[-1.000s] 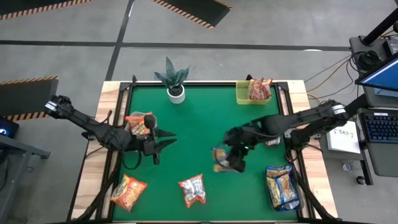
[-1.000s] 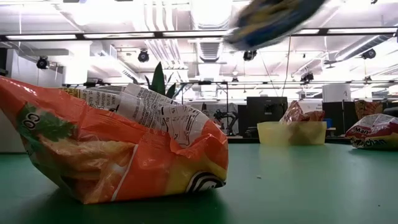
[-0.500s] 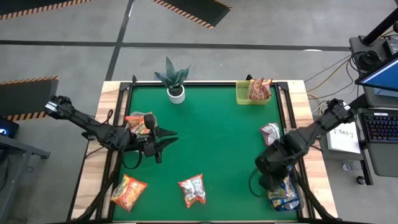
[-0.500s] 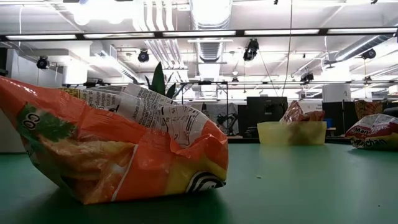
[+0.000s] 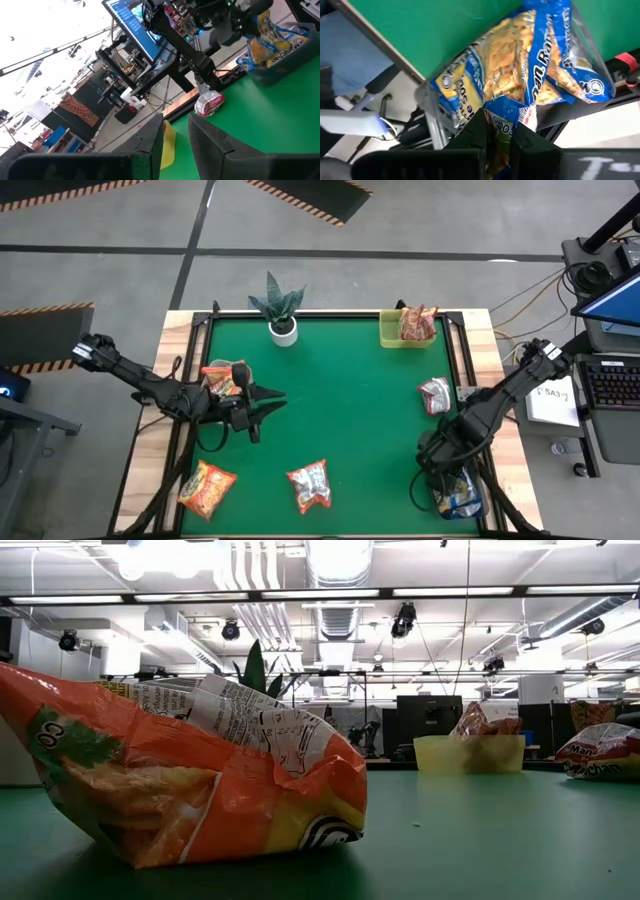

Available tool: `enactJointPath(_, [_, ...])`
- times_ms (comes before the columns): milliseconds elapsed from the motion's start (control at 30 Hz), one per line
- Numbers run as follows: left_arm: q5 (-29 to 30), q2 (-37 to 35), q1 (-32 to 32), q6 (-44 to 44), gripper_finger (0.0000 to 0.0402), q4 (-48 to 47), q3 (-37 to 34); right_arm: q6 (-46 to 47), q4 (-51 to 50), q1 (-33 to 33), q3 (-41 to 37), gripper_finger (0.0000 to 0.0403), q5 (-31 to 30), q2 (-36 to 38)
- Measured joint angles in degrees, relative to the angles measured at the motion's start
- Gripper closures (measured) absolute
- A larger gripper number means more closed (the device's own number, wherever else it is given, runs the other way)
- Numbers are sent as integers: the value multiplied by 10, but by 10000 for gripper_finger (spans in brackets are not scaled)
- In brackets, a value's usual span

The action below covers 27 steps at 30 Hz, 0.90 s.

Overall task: Sort Maruchan noodles
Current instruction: Put the blue noodle pack into the black bin

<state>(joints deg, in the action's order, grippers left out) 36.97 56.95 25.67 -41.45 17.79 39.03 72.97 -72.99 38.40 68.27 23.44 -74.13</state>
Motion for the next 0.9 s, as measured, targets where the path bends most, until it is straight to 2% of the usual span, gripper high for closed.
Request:
enactJointPath(200, [0, 0, 0, 4, 327, 0, 0, 23, 0, 0, -21, 375, 0, 0])
enactJointPath(667, [0, 0, 0, 10, 327, -13, 0, 51, -98, 0, -10, 274, 13, 6])
enactJointPath(900, [0, 0, 0, 10, 327, -13, 0, 63, -139, 0, 7, 262, 35, 14])
